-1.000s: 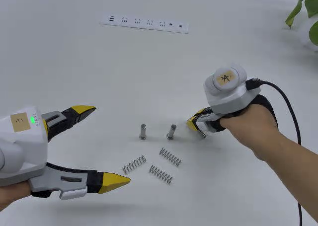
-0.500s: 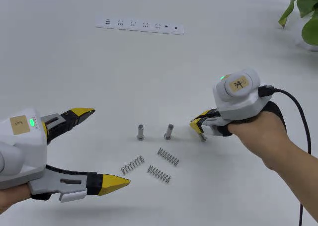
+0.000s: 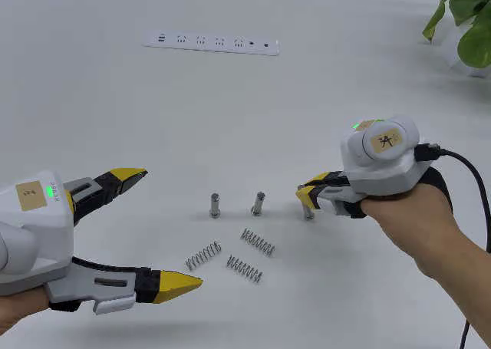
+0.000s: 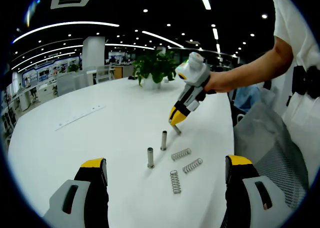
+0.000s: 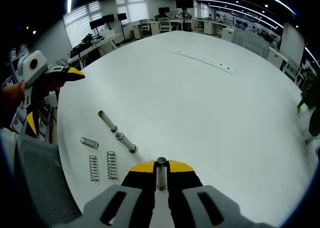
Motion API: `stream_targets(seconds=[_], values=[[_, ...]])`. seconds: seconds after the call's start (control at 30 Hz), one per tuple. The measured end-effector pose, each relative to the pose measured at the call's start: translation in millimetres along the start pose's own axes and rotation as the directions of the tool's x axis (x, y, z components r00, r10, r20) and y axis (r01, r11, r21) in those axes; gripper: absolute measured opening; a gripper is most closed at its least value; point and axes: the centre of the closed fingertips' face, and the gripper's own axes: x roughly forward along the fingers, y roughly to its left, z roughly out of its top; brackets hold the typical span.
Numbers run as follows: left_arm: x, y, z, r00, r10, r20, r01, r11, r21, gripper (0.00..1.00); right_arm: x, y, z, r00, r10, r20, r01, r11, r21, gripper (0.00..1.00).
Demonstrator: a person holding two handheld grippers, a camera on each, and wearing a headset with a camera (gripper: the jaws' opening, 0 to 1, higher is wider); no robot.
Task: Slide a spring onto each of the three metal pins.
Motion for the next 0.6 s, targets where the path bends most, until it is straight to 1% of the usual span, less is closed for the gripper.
stream_targets(seconds=[0.07, 0.13, 0.23, 0.37, 0.6], values=[[0.4, -0.6, 0.3, 1.0, -0.002, 0.0, 0.002, 1.0, 0.001, 1.0, -1.7, -2.4, -0.1, 1.0, -0.001, 0.006, 0.001, 1.0, 0.003, 0.09], [0.8, -1.4, 0.4, 1.0, -0.005, -0.001, 0.005, 1.0, 0.003, 0.99, -2.5, 0.1, -1.1, 0.9999, -0.001, 0.013, 0.001, 1.0, 0.002, 0.09], [1.5, -1.8, 2.5, 1.0, -0.005, 0.007, 0.005, 1.0, 0.002, 1.0, -6.5, 1.3, -2.8, 0.9998, 0.0, 0.022, 0.0, 1.0, 0.003, 0.09], [2.5, -2.4, 2.4, 1.0, -0.009, 0.002, 0.009, 1.0, 0.005, 1.0, -10.9, 3.8, -3.7, 0.9994, 0.0, 0.034, 0.0, 1.0, 0.0, 0.09], [3.0, -3.9, 0.4, 0.9999, -0.015, -0.008, 0.015, 1.0, 0.013, 1.0, -15.2, 3.1, -7.4, 0.9991, -0.006, 0.042, 0.006, 1.0, 0.006, 0.09]])
